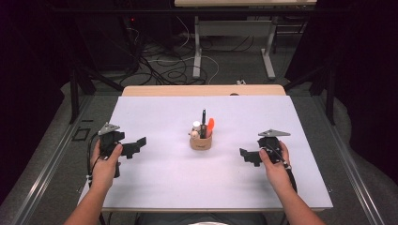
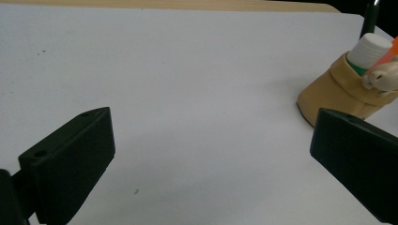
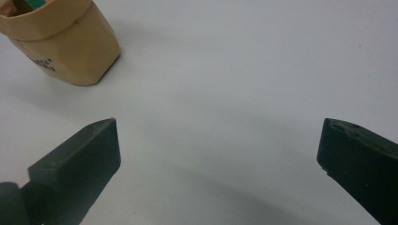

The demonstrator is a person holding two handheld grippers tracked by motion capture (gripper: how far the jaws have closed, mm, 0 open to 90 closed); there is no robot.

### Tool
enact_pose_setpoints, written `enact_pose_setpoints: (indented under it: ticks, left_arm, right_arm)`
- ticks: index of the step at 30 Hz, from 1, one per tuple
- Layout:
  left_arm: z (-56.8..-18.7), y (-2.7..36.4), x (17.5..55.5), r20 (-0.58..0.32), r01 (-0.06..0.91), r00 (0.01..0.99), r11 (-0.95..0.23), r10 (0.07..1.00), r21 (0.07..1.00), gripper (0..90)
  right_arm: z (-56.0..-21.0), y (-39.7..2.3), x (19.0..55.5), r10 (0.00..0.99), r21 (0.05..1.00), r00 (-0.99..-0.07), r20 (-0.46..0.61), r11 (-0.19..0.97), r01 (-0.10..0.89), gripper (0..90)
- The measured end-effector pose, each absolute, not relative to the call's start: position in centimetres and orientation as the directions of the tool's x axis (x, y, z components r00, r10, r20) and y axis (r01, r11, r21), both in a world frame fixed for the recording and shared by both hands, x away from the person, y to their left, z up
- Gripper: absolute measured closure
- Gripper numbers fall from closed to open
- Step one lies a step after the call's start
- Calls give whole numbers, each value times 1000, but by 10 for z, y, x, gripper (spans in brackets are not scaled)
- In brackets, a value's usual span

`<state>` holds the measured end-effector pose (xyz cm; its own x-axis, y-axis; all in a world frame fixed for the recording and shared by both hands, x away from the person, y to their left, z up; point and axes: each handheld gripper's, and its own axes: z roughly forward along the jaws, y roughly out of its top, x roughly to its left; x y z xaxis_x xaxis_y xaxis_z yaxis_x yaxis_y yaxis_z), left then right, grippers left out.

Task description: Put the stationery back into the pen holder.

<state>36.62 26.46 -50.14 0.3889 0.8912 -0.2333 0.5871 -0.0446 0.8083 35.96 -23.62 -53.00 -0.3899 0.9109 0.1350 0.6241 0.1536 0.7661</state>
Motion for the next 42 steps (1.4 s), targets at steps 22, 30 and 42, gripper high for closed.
enact_pose_setpoints:
  ticks: [22, 30, 42]
  left_arm:
    - [-536, 285, 372, -221, 638, 316, -34, 923, 769, 5]
    - [-540, 286, 375, -221, 651, 315, -41, 923, 758, 5]
    - [-541, 282, 375, -205, 655, 327, -65, 922, 753, 5]
  right_arm:
    - [-536, -233, 361, 906, 755, -404, 130, 174, 633, 0]
    - [-538, -231, 361, 904, 753, -409, 126, 182, 633, 0]
    - [-539, -228, 361, 903, 745, -408, 135, 179, 643, 0]
